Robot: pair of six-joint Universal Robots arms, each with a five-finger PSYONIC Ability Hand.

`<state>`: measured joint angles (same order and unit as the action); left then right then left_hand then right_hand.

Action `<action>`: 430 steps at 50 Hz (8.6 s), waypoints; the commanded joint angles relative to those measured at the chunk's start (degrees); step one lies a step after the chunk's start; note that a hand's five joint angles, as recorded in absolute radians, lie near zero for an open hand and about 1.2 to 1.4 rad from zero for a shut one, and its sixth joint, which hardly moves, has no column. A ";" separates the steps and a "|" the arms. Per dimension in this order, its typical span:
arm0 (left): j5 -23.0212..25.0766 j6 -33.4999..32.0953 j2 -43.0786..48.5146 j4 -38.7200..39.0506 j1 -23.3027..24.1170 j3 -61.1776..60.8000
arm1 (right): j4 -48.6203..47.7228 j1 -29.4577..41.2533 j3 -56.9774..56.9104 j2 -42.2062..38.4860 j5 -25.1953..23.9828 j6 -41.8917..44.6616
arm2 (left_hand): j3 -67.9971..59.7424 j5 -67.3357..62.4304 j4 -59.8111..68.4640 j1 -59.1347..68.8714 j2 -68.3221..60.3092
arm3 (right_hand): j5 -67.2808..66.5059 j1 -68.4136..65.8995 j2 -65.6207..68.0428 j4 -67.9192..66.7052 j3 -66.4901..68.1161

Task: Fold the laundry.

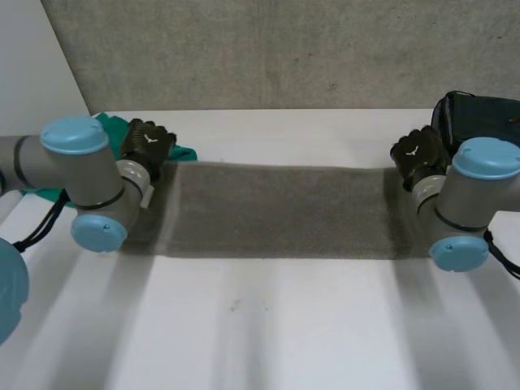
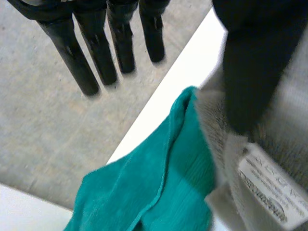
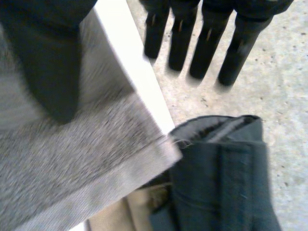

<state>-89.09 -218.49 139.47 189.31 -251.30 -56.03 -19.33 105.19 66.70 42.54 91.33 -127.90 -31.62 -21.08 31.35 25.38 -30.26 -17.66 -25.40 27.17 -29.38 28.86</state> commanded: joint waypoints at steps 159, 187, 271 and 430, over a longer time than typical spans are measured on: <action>-3.89 17.82 -30.83 8.09 12.14 -32.14 | 1.31 26.05 26.63 27.84 -7.13 -14.19 | 21.57 21.04 -21.31 -15.34 20.22 | 17.66 15.40 -17.17 19.38 -18.86; -14.09 26.10 -8.42 -7.37 25.07 -19.90 | 27.85 10.04 8.53 7.82 -13.81 -41.04 | 20.90 20.36 -20.63 -14.66 19.54 | 14.74 12.47 -14.24 16.46 -15.93; 23.44 30.49 -28.29 -8.78 16.11 -9.62 | -30.41 -25.73 -2.01 8.63 -24.61 -44.98 | 19.22 18.68 -18.95 -12.98 17.86 | -52.34 -54.60 52.83 -50.62 51.14; 14.39 15.63 5.92 -6.68 -13.25 13.60 | -1.06 -3.32 45.54 32.96 -22.34 -22.05 | -48.38 -48.92 48.65 54.62 -49.74 | 17.66 15.40 -17.17 19.38 -18.86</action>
<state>-70.95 -205.13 154.29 181.81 -269.04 -37.61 -20.30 102.07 112.26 75.46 68.94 -149.93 -68.12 -56.09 68.55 65.83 -68.44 -2.76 -12.97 12.09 -12.46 12.28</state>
